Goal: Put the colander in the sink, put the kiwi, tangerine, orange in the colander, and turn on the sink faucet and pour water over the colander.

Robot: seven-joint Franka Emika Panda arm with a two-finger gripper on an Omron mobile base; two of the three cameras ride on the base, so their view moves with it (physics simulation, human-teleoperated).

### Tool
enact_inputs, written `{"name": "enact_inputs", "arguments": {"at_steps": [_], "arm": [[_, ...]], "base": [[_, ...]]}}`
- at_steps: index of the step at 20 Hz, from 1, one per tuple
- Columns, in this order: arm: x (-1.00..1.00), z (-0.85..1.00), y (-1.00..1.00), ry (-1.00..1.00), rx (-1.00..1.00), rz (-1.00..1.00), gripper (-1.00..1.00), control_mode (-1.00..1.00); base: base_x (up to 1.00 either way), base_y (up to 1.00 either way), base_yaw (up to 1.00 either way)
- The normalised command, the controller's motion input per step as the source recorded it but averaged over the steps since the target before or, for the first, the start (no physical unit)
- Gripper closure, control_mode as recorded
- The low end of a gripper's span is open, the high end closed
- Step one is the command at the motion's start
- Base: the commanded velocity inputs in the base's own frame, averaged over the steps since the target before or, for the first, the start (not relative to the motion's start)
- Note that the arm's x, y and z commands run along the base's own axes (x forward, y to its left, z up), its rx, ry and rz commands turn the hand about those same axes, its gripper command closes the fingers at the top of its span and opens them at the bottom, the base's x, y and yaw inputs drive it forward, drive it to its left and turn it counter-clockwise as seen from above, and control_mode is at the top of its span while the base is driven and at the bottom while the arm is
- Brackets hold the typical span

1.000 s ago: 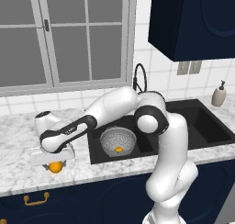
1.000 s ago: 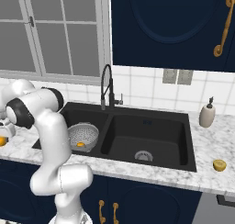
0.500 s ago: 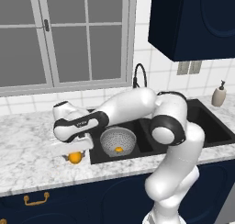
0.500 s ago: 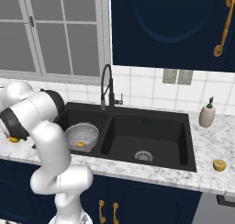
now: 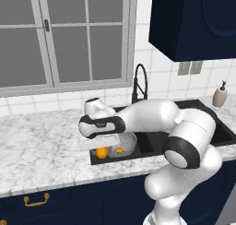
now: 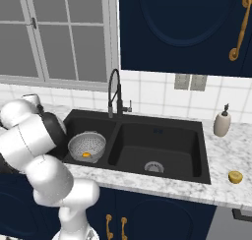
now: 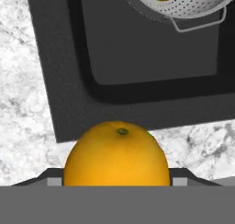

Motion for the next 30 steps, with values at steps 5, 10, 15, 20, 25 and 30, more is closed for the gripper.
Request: {"name": "enact_inputs", "arguments": {"at_steps": [5,10,15,20,25,30], "arm": [[0.61,0.00,-0.73,0.00,0.05,0.00,1.00,-1.00],[0.59,-0.01,-0.35,-0.03,0.02,0.00,1.00,-1.00],[0.33,-0.04,0.00,-0.04,0.00,0.00,1.00,-1.00],[0.65,-0.13,-0.01,-0.01,0.01,0.00,1.00,-1.00],[0.37,-0.33,-0.01,0.02,0.00,0.00,1.00,-1.00],[0.30,-0.38,-0.02,0.04,0.00,0.00,1.00,-1.00]], "base": [[0.00,0.00,0.00],[0.00,0.00,0.00],[0.00,0.00,0.00],[0.00,0.00,0.00],[0.00,0.00,0.00],[0.00,0.00,0.00]]}}
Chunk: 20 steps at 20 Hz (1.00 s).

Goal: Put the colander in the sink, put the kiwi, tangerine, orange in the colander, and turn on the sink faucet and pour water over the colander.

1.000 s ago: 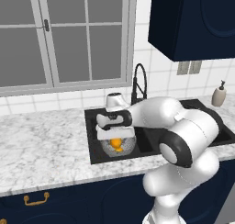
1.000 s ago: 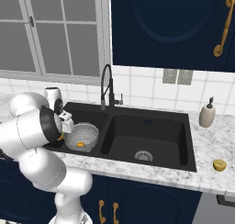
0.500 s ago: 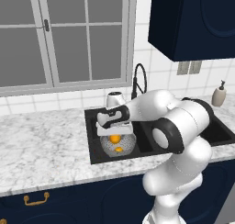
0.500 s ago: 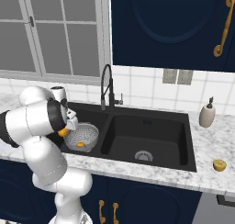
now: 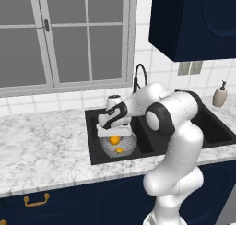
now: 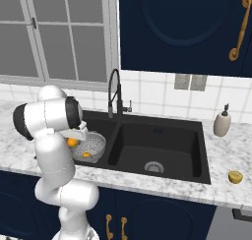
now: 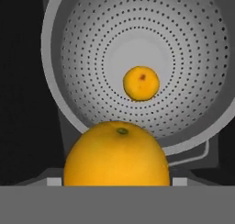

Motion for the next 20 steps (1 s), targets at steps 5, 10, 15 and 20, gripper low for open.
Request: {"name": "enact_inputs", "arguments": {"at_steps": [5,10,15,20], "arm": [[0.26,-0.53,0.00,0.01,0.00,0.00,1.00,-1.00],[0.27,-0.34,-0.01,0.02,0.00,0.00,1.00,-1.00],[0.19,-0.35,-0.03,0.02,0.00,0.00,1.00,-1.00],[0.07,-0.21,0.00,0.01,0.00,0.01,-1.00,-1.00]], "base": [[0.00,0.00,0.00],[0.00,0.00,0.00],[0.00,0.00,0.00],[0.00,0.00,0.00]]}}
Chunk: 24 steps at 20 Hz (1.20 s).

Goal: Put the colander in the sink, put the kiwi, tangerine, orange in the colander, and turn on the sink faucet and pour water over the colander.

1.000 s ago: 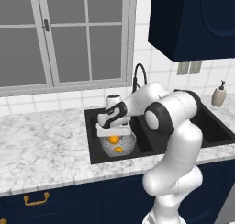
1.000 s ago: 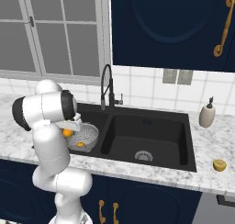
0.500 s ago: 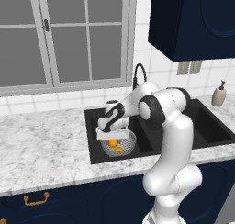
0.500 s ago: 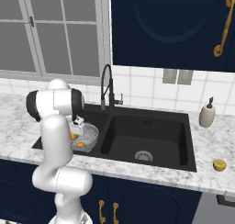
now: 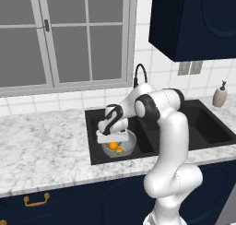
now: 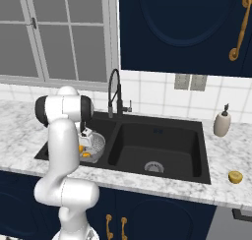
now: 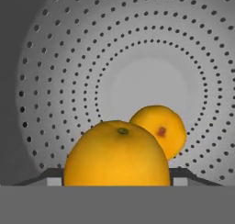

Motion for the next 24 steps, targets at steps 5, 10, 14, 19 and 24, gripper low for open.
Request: {"name": "enact_inputs", "arguments": {"at_steps": [5,10,14,19,24], "arm": [[0.00,0.00,0.00,0.00,0.00,0.00,-1.00,-1.00],[0.00,0.00,0.00,0.00,0.00,0.00,-1.00,-1.00],[-0.03,0.26,-0.12,0.00,0.00,0.00,-1.00,-1.00],[-0.43,0.51,-0.17,0.00,0.00,0.00,-1.00,-1.00],[-0.77,0.61,-0.10,-0.02,0.00,0.00,-1.00,-1.00]], "base": [[0.00,0.00,0.00],[0.00,0.00,0.00],[0.00,0.00,0.00],[0.00,0.00,0.00],[0.00,0.00,0.00]]}}
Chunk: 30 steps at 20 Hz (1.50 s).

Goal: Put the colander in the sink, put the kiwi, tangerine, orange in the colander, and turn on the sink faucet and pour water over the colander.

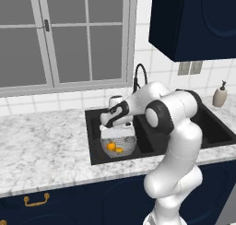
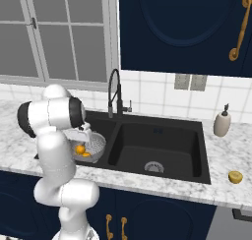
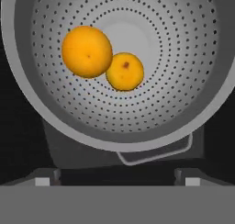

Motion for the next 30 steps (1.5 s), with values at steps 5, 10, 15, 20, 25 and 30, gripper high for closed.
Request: {"name": "enact_inputs", "arguments": {"at_steps": [5,10,15,20,25,30], "arm": [[-0.86,0.69,-0.14,-0.06,0.00,0.01,-1.00,-1.00],[-0.75,0.74,-0.26,-0.16,0.00,0.00,-1.00,-1.00],[-0.51,0.59,-0.73,-0.10,0.00,0.01,-1.00,-1.00],[-0.13,0.29,-0.99,-0.01,0.00,0.00,-1.00,-1.00],[-0.04,0.31,-1.00,0.00,0.01,0.00,-1.00,-1.00],[-0.02,0.33,-1.00,0.00,0.03,0.00,-1.00,-1.00]], "base": [[0.00,0.00,0.00],[0.00,0.00,0.00],[0.00,0.00,0.00],[0.00,0.00,0.00],[0.00,0.00,0.00],[0.00,0.00,0.00]]}}
